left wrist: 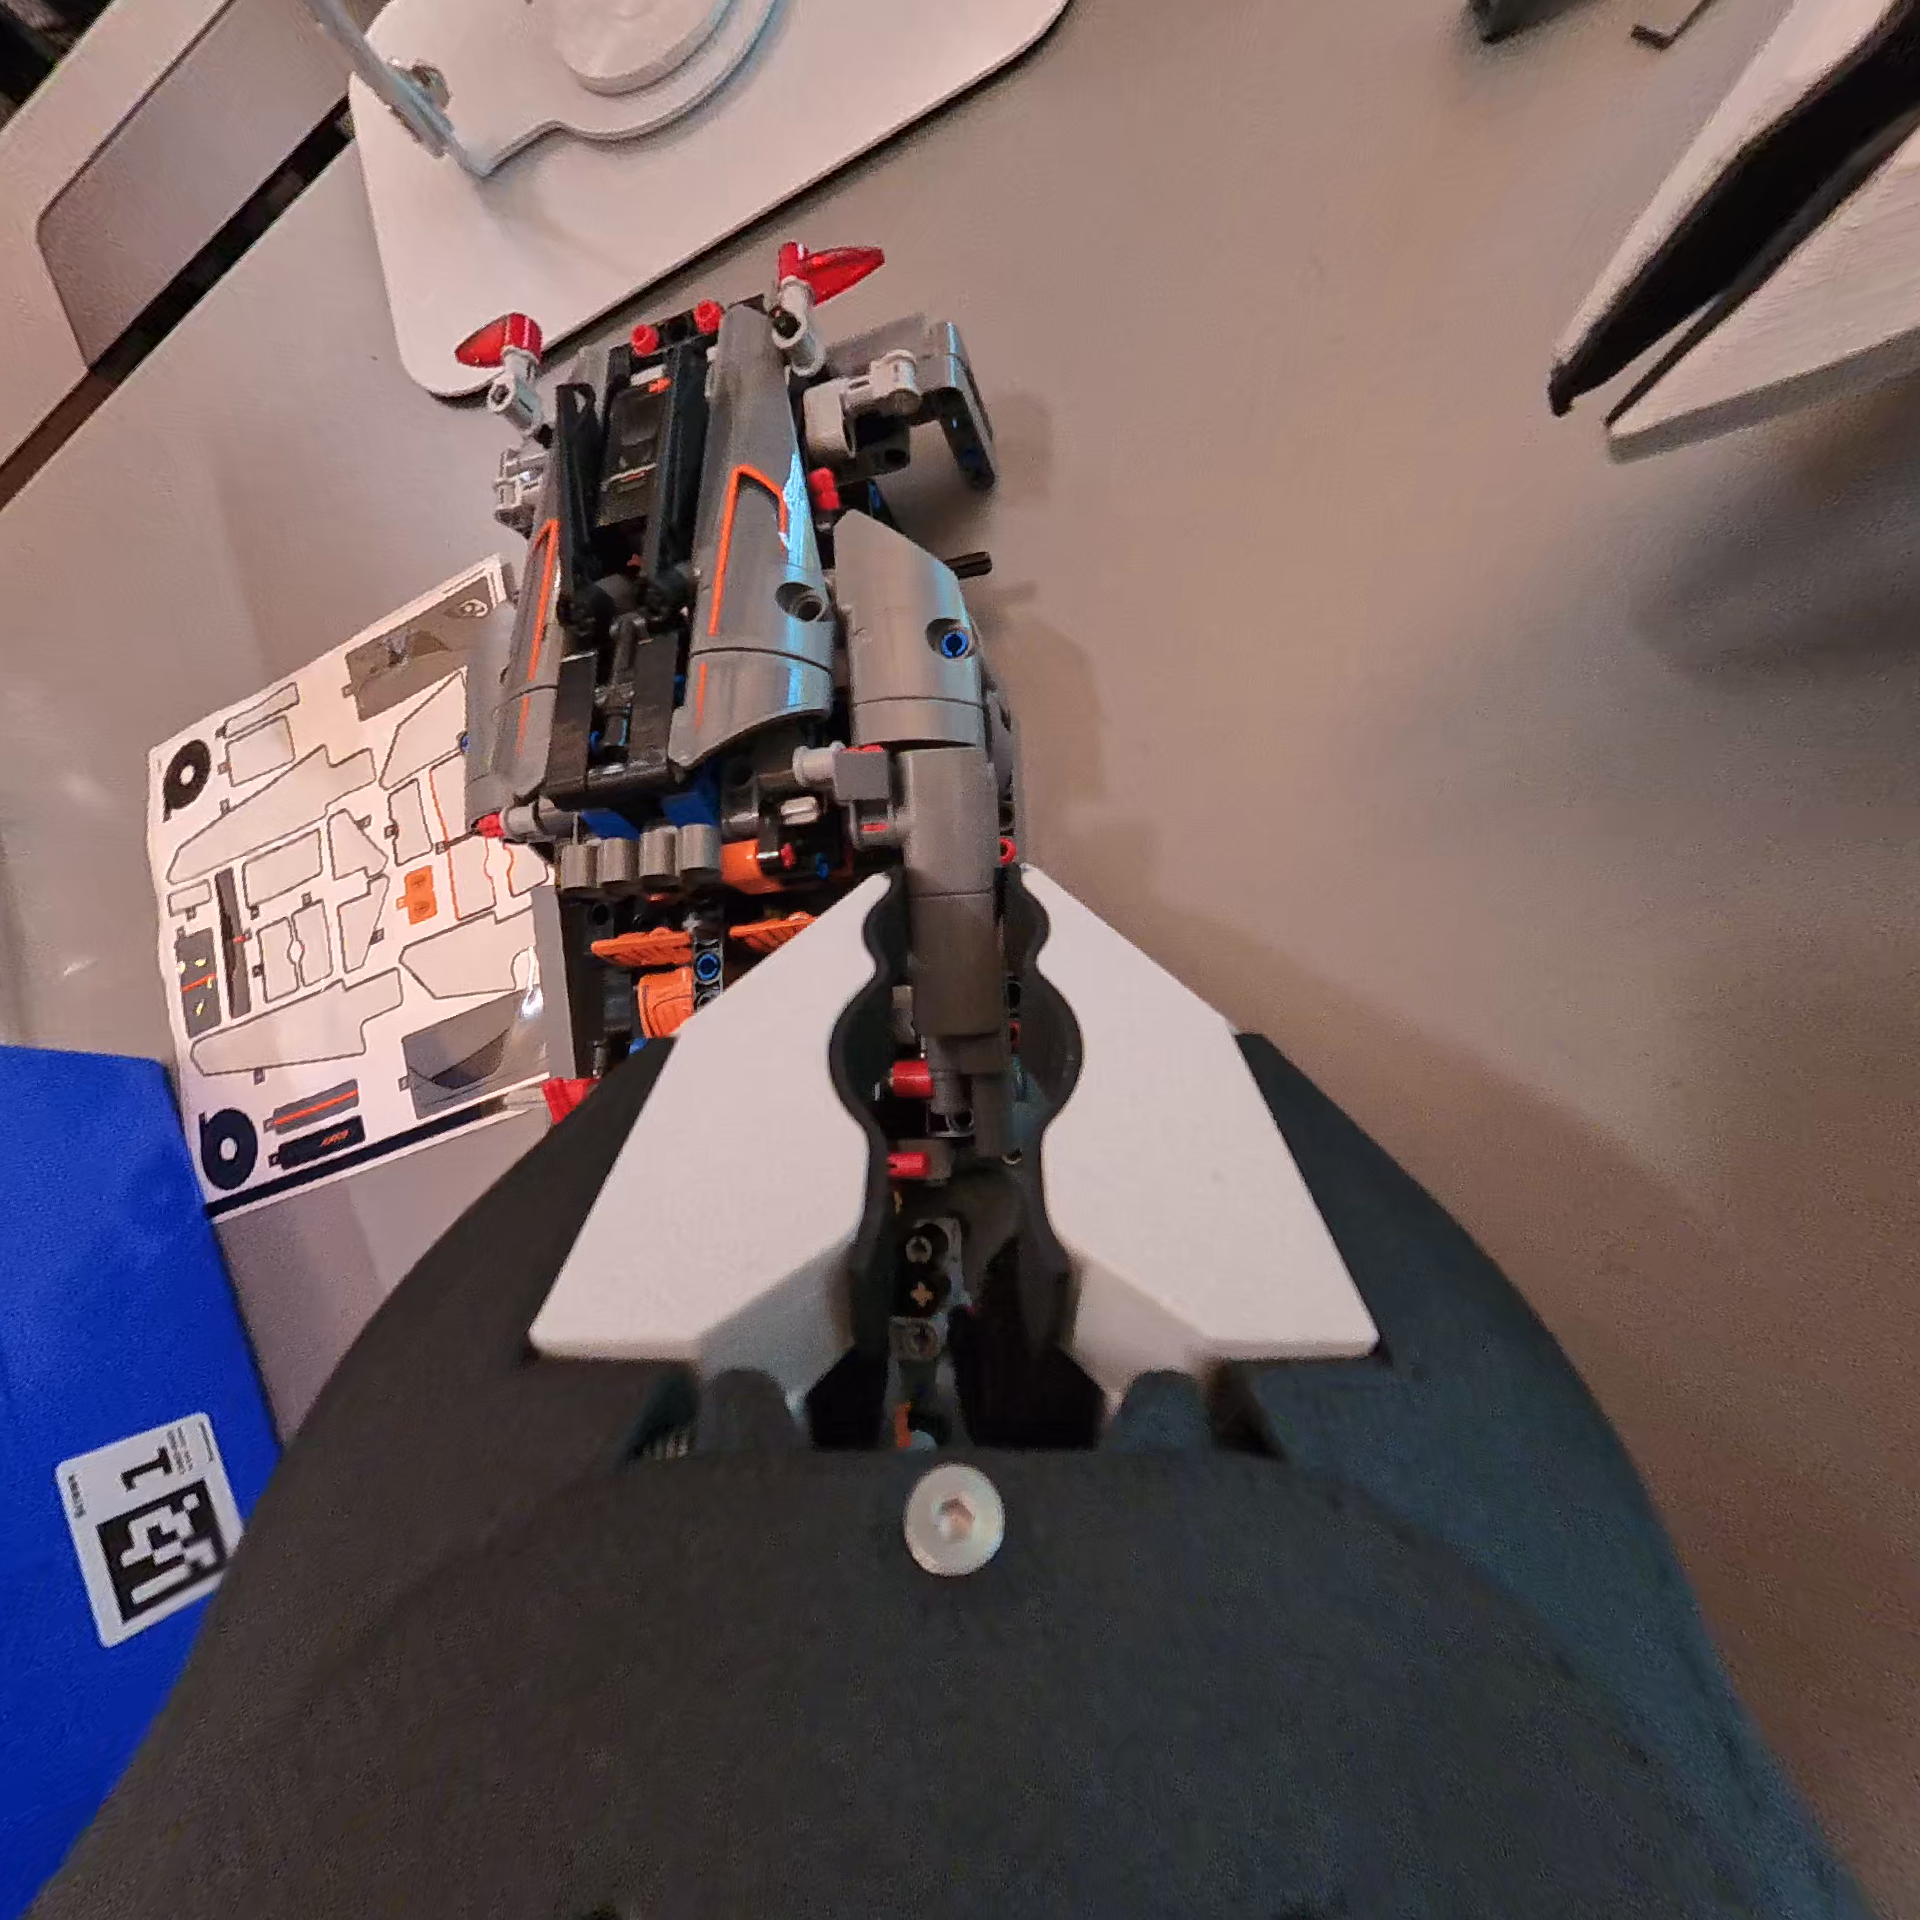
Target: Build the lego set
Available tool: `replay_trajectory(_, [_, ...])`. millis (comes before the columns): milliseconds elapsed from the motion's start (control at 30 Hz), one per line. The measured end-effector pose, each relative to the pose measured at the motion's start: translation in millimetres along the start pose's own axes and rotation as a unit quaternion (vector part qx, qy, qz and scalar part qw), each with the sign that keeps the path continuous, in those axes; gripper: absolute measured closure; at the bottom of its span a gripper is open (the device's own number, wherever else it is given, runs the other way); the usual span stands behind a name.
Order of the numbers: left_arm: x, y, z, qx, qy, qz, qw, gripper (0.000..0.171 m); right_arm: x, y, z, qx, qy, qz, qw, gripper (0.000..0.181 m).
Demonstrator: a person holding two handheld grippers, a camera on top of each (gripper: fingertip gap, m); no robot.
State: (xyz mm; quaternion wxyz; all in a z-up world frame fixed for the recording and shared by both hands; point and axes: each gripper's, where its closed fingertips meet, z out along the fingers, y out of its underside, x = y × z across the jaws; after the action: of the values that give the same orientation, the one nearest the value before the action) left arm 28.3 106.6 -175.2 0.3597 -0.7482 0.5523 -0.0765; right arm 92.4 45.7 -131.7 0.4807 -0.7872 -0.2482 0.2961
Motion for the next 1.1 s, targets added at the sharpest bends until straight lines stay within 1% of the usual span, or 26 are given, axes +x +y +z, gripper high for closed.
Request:
replay_trajectory(100, [4.4,-0.1,-1.1,0.004,0.016,0.022,1.0,0.156,-0.3,0.7,0.7,-0.001,-0.003,0.003,1.0,0.177])
replay_trajectory(200, [6.1,-0.6,-1.8,0.008,0.031,0.018,0.999,0.156,-0.2,2.2,1.6,-0.005,-0.003,0.003,1.0,0.177])
replay_trajectory(267, [9.0,-0.8,-2.7,0.013,0.041,0.031,0.999,0.156,0.2,3.4,2.1,-0.007,-0.002,0.002,1.0,0.177])
replay_trajectory(367, [19.6,0.0,-6.4,0.027,0.085,0.039,0.995,0.157,1.2,5.4,2.8,-0.011,-0.001,0.004,1.0,0.177])
replay_trajectory(633, [43.8,5.0,-20.0,0.047,0.151,0.088,0.983,0.157,2.7,7.6,3.2,-0.013,-0.002,0.01,1.0,0.177])
replay_trajectory(933, [54.6,8.9,-24.8,0.037,0.188,0.112,0.975,0.157,4.1,12.2,6.1,-0.022,-0.003,0.015,1.0,0.176])
replay_trajectory(1000, [55.0,8.9,-25.3,0.041,0.19,0.112,0.974,0.157,3.7,12.4,6.2,-0.022,-0.004,0.015,1.0,0.176])
replay_trajectory(1100, [57.0,10.5,-24.7,0.029,0.19,0.124,0.974,0.157,3.1,12.9,6.6,-0.024,-0.006,0.014,1.0,0.177])
